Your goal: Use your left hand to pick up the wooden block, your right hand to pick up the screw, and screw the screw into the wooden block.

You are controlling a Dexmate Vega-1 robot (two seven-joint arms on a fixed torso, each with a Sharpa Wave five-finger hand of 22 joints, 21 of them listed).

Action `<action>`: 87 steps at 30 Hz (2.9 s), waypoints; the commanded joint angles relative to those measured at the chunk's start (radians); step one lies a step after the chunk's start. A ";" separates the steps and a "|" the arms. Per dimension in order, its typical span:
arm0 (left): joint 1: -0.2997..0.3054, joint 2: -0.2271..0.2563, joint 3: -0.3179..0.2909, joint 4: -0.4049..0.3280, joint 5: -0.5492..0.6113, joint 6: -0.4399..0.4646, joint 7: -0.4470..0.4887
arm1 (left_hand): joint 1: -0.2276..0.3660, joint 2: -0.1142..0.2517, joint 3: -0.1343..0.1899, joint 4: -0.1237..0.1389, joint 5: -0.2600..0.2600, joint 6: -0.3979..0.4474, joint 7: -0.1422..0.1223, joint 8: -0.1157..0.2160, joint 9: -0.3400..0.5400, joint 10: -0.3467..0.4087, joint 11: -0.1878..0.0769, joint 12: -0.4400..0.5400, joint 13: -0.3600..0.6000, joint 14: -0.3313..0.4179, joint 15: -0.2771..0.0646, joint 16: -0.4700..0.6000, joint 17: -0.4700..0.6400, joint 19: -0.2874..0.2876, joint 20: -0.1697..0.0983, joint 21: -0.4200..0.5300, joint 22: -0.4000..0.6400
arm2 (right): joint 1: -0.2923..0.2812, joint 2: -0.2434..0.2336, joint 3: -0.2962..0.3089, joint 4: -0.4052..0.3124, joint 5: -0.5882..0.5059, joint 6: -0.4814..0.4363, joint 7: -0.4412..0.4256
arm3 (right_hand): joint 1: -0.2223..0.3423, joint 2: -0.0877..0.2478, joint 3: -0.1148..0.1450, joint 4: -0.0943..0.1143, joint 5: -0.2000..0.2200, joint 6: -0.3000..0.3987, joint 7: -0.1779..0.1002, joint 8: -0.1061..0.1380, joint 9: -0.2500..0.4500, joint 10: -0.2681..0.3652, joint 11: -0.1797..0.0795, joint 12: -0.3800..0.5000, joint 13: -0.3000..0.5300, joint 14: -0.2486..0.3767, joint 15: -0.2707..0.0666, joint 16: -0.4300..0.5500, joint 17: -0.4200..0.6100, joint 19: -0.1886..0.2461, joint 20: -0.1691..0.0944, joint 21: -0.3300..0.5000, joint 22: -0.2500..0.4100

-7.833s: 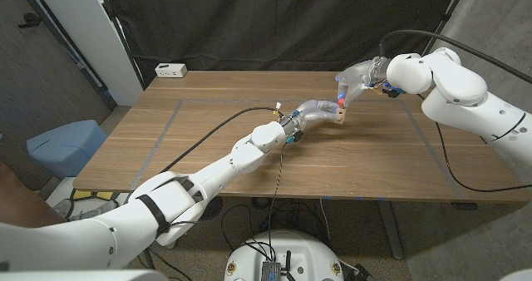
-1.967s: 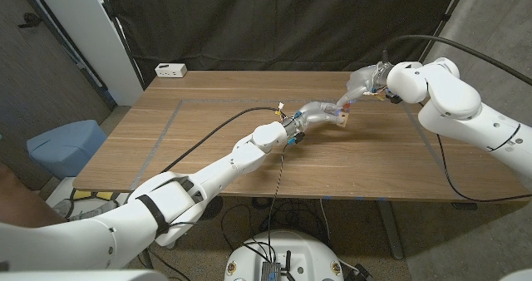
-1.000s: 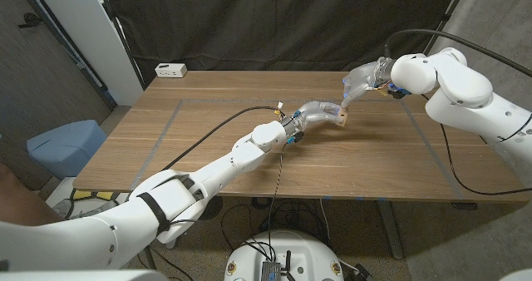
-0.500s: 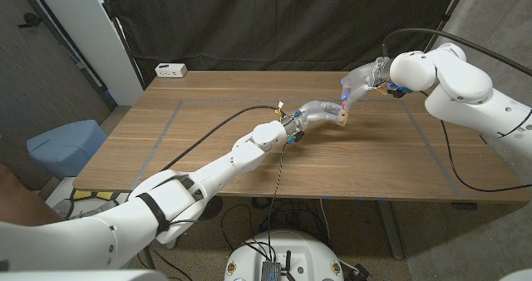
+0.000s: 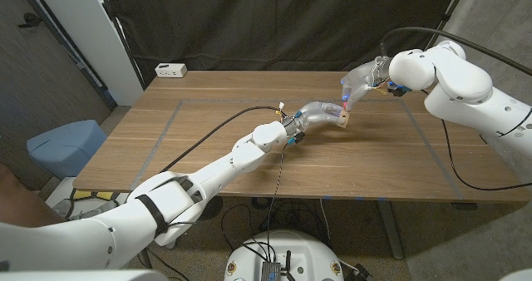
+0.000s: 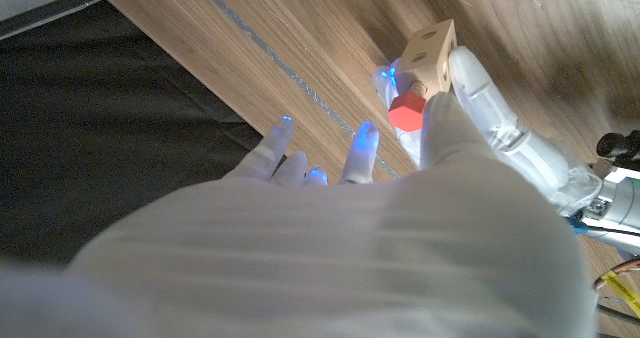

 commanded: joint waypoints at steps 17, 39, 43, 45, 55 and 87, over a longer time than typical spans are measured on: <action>0.007 0.006 0.007 -0.021 0.004 0.009 -0.001 | -0.018 0.032 0.021 0.014 0.004 0.049 -0.005 0.003 0.017 0.007 0.000 0.010 0.006 0.004 -0.076 0.002 0.003 0.006 0.005 0.007 0.006 | -0.015 0.013 0.016 0.012 -0.033 0.033 0.003 | 0.042 0.005 0.031 0.003 0.002 0.087 -0.002 0.039 0.009 0.038 -0.021 0.013 0.005 0.026 -0.040 0.019 0.008 0.020 -0.028 0.006 0.003; -0.002 -0.009 0.011 0.000 0.006 0.005 0.000 | -0.020 0.031 0.023 0.014 0.005 0.048 -0.005 0.002 0.017 0.008 0.000 0.011 0.007 0.005 -0.076 0.002 0.003 0.007 0.004 0.007 0.006 | -0.011 0.007 0.024 0.018 -0.005 0.025 0.032 | 0.050 0.008 0.043 0.009 0.001 0.088 -0.001 0.042 0.011 0.044 -0.017 0.011 0.004 0.028 -0.040 0.020 0.011 0.023 -0.040 0.005 0.003; -0.004 -0.012 0.012 0.005 0.007 0.004 -0.001 | -0.019 0.032 0.023 0.013 0.005 0.048 -0.004 0.001 0.017 0.008 0.001 0.011 0.007 0.005 -0.076 0.002 0.003 0.007 0.005 0.007 0.006 | -0.001 0.011 0.023 0.018 0.009 0.015 0.051 | 0.046 0.005 0.043 0.012 0.000 0.066 0.001 0.034 0.011 0.030 -0.013 0.005 0.004 0.018 -0.035 0.017 0.012 0.018 -0.032 0.003 0.003; -0.004 -0.013 0.012 0.008 0.006 0.003 -0.001 | -0.019 0.032 0.023 0.013 0.005 0.049 -0.006 0.002 0.017 0.007 0.001 0.010 0.007 0.004 -0.076 0.002 0.003 0.008 0.004 0.007 0.006 | 0.005 0.011 0.018 0.019 0.007 0.012 0.057 | 0.040 0.003 0.042 0.015 0.000 0.049 0.004 0.028 0.012 0.018 -0.010 0.000 0.004 0.014 -0.034 0.015 0.013 0.016 -0.029 0.002 0.003; -0.007 -0.016 0.013 0.013 0.007 0.004 -0.001 | -0.018 0.033 0.023 0.013 0.005 0.049 -0.005 0.001 0.017 0.006 0.001 0.011 0.007 0.006 -0.077 0.003 0.004 0.008 0.004 0.007 0.006 | 0.025 0.012 0.006 0.027 0.019 0.001 0.081 | 0.024 -0.005 0.039 0.020 -0.001 0.004 0.008 0.011 0.013 -0.005 0.002 -0.005 0.004 -0.005 -0.025 0.010 0.014 0.003 -0.018 -0.001 0.003; -0.013 -0.020 0.013 0.026 0.007 -0.005 -0.008 | -0.018 0.031 0.023 0.012 0.005 0.049 -0.003 0.000 0.017 0.007 0.000 0.011 0.007 0.005 -0.077 0.002 0.003 0.008 0.003 0.007 0.006 | 0.034 0.015 -0.012 0.041 0.013 -0.010 0.061 | 0.025 0.003 0.057 0.018 0.000 0.084 0.026 0.047 0.018 0.023 -0.007 0.012 0.005 0.014 -0.033 0.023 0.015 0.011 -0.022 0.007 0.003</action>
